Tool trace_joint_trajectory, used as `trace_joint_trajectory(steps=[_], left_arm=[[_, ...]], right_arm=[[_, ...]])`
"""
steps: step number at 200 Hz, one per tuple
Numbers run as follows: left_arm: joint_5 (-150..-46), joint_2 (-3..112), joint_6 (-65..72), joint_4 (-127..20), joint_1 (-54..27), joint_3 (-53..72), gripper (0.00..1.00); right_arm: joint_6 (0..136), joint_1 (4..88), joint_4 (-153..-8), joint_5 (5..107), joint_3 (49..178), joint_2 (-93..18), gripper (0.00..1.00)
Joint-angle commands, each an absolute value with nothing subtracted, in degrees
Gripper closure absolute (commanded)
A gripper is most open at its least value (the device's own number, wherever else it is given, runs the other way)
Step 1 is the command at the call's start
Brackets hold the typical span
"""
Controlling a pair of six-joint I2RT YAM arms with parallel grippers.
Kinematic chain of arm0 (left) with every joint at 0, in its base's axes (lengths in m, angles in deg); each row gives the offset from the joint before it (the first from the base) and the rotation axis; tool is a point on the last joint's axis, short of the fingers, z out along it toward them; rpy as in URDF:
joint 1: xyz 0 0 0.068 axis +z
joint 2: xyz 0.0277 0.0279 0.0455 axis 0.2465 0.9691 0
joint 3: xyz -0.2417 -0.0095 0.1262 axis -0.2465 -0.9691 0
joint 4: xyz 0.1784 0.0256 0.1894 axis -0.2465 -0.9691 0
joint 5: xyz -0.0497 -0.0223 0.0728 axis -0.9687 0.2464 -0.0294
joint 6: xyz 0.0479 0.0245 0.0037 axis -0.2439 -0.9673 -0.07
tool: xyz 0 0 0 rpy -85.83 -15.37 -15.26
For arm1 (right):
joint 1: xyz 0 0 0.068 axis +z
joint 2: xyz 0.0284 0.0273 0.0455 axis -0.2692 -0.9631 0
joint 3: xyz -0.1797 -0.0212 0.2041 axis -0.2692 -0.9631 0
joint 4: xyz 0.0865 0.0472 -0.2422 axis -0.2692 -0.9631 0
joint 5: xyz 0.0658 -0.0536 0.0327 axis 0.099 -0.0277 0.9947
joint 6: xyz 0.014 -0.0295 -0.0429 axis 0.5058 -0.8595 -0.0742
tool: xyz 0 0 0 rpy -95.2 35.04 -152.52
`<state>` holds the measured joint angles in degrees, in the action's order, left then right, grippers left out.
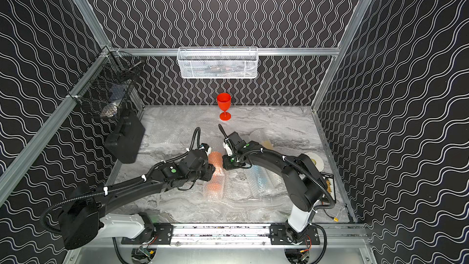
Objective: Unpack wine glasses from bubble wrap
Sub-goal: Unwrap the wine glass from the bubble wrap.
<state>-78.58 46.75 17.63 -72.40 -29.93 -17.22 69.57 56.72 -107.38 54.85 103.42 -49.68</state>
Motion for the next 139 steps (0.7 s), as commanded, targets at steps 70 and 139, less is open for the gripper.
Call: trace_joint_trajectory(steps=[70,139], left_arm=[[-79.3,46.76,17.49,-72.41,-29.76,-17.06,0.55],[-79.81,47.76,16.71,-73.21,-29.83,-15.51,0.47]], right_arm=[[69.22,56.66,-104.11,55.03,104.07,-54.63,0.76],[68.55,56.75,-105.3,54.67,104.78,-50.37,0.95]])
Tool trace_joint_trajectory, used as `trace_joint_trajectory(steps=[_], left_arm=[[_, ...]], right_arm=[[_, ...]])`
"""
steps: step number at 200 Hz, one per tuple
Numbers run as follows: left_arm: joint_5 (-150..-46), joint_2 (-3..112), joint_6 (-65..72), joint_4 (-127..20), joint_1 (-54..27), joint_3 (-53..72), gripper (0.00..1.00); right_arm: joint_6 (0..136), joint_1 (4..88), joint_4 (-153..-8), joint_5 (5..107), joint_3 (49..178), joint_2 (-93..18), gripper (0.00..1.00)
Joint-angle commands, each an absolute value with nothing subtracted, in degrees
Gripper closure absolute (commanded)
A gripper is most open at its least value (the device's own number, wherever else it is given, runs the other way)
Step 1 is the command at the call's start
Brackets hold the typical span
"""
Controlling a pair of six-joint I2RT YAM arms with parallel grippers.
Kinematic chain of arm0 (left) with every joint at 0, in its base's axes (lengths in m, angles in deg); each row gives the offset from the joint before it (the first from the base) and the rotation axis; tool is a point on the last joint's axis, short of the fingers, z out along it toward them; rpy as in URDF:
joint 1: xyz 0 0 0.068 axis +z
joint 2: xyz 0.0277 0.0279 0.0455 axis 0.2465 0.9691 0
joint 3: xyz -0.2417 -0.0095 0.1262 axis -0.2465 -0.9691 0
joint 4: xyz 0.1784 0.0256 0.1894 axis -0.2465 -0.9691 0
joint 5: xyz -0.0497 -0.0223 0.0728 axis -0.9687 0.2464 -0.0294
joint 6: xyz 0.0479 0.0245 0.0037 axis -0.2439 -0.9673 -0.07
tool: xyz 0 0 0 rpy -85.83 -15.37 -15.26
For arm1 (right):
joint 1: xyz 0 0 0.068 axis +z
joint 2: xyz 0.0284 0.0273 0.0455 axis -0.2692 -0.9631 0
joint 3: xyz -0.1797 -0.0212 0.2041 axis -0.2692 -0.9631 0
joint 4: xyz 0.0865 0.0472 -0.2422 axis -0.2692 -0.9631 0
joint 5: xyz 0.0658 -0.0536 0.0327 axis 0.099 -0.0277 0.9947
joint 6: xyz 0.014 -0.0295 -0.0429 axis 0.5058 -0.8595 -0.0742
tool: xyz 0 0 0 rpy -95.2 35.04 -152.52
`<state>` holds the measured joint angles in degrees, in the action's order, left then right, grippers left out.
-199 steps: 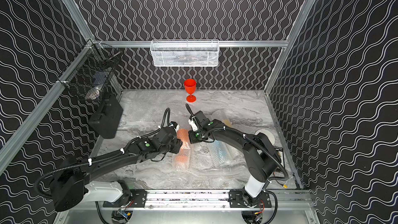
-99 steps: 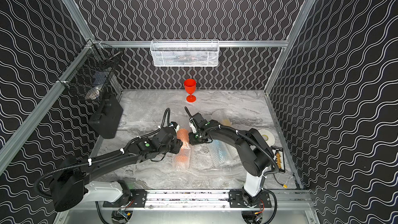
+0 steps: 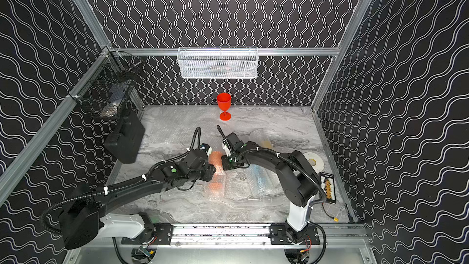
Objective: Unpack wine glasses from bubble wrap
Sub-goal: Unwrap the wine glass from the bubble wrap.
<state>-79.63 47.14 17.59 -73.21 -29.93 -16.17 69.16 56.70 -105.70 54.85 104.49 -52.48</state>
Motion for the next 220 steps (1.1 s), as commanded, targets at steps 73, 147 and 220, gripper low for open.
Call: trace_joint_trajectory(steps=[73,147,220], left_arm=[[-77.86,51.48,17.13,-74.31,-29.76,-12.38,0.38],[-72.75,59.4,12.38,-77.52,-28.31,-4.87,0.44],[-76.12,65.02,9.84,-77.72,-27.84,-1.52,0.51]], right_arm=[[69.53,56.84,-104.15,57.38,103.58,-47.07,0.96],[68.24,56.86,-103.58,57.68,102.42,-46.61,0.96],[67.9,56.93,-102.56,58.01,103.06,-47.33,0.95]])
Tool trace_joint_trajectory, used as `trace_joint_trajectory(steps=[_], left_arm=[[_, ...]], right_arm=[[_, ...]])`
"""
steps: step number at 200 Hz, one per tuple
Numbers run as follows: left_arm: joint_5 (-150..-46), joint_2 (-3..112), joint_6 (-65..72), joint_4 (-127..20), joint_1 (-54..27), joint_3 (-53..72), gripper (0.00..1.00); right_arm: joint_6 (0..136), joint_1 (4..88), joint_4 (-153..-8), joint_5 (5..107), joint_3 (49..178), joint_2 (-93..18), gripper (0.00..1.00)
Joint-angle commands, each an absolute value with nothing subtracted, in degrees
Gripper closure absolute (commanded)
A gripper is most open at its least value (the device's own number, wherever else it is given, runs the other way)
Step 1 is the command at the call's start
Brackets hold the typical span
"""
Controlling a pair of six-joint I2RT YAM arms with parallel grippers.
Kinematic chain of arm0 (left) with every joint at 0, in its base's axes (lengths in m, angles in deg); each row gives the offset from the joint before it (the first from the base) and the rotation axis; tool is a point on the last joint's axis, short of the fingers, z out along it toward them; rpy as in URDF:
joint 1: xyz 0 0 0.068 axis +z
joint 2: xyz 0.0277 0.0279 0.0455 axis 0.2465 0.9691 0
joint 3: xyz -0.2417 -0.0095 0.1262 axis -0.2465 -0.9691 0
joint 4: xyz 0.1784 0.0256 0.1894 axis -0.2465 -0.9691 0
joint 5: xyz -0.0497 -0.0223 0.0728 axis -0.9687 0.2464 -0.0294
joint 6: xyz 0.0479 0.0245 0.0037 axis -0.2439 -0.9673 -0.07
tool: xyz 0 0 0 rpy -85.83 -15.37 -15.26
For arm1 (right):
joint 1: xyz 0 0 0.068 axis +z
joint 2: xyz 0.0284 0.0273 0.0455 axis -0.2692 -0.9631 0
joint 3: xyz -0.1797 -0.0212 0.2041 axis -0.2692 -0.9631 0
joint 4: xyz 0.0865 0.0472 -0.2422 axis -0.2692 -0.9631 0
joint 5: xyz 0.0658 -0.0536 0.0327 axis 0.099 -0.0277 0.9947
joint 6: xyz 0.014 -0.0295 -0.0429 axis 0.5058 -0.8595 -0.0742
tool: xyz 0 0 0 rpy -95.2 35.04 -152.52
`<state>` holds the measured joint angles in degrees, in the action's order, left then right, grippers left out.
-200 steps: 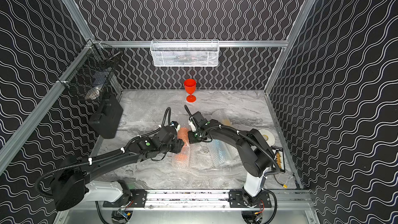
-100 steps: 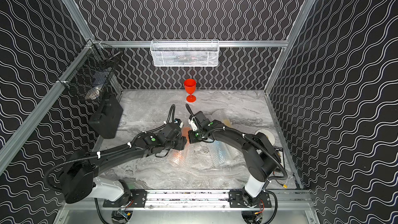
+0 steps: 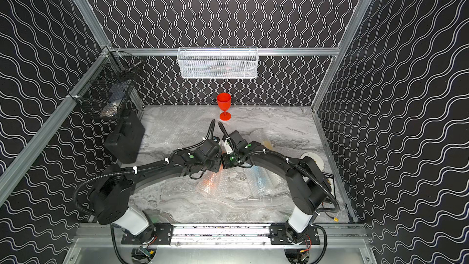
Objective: Unpack wine glasses from bubble wrap
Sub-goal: Unwrap the wine glass from the bubble wrap.
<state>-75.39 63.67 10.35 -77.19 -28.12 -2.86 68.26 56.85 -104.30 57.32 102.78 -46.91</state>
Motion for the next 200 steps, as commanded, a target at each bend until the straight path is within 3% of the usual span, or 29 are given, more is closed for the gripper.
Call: trace_joint_trajectory(steps=[1,19,56,200], left_arm=[[-76.13,65.16,9.84,-77.79,-27.79,-1.48,0.52],[-76.31,66.27,9.55,-78.03,-27.4,-1.5,0.62],[-76.49,64.8,9.49,-77.32,-25.86,-3.53,1.0],[-79.18,56.41,13.11,-75.4,-24.49,-10.06,1.0]], right_arm=[[67.9,56.93,-102.63,58.0,103.14,-47.34,0.95],[67.79,56.93,-103.11,57.86,103.5,-47.12,0.95],[67.38,56.84,-103.66,56.85,103.67,-47.35,0.95],[68.6,56.75,-101.89,58.01,102.86,-48.11,0.91]])
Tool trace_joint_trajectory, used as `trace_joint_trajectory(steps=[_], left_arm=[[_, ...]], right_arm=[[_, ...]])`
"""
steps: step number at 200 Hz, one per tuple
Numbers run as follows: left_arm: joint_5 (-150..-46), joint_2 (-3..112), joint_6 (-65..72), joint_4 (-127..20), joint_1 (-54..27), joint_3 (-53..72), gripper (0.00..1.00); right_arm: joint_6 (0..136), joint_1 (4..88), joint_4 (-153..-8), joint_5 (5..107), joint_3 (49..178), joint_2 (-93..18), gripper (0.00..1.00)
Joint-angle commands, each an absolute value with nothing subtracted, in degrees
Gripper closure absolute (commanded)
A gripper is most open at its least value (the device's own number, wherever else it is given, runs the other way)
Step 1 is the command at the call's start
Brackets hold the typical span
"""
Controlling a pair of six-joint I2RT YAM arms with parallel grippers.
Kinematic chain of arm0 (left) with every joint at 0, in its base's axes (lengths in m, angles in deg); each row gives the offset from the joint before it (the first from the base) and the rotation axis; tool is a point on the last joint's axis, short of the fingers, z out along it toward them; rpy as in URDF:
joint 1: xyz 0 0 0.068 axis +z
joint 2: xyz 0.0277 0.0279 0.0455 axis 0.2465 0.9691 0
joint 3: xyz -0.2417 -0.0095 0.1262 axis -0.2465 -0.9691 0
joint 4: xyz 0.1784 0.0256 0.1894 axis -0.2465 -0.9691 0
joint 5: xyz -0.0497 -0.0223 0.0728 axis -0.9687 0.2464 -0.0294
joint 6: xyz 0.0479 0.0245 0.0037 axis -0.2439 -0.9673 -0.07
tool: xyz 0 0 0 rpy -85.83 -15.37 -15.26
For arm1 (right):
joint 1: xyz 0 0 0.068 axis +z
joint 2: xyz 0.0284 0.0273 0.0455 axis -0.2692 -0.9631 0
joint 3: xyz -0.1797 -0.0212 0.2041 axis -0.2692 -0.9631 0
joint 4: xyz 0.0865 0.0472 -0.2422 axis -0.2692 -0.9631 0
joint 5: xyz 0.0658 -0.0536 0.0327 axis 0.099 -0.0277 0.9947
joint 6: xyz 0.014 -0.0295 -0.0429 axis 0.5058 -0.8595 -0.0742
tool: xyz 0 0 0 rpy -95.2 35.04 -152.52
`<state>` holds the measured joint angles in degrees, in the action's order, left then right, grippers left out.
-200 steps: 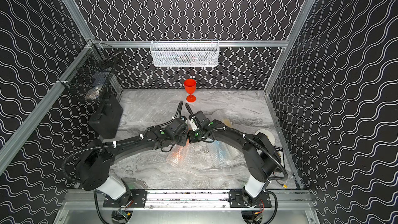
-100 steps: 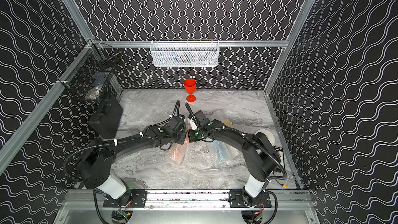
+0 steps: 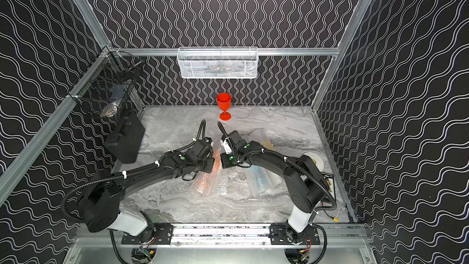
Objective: Unpack wine glasses from bubble wrap
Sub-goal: Unwrap the wine glass from the bubble wrap.
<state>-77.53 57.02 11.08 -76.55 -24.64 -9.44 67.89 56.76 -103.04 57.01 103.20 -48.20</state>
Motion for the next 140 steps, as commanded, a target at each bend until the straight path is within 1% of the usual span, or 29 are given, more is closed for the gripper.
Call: trace_joint_trajectory(steps=[1,21,52,80,112,140], left_arm=[[-79.2,56.42,13.14,-75.4,-24.49,-10.05,1.0],[-80.21,56.9,13.61,-74.98,-24.5,-10.05,1.0],[-81.27,57.91,13.5,-75.56,-24.49,-8.72,1.0],[-82.46,58.15,13.57,-74.55,-24.49,-8.66,1.0],[-83.49,58.28,14.23,-73.73,-24.54,-8.9,1.0],[-83.17,57.65,14.24,-74.5,-24.58,-8.7,1.0]], right_arm=[[68.6,56.75,-101.85,58.0,102.9,-48.13,0.91],[67.76,57.59,-103.96,57.37,104.78,-49.1,0.84],[67.69,57.94,-103.72,56.96,105.07,-49.1,0.72],[67.57,57.98,-103.06,56.17,105.22,-48.66,0.64],[67.28,57.98,-104.23,53.85,107.08,-50.4,0.62],[66.77,58.06,-105.95,51.9,108.84,-52.17,0.62]])
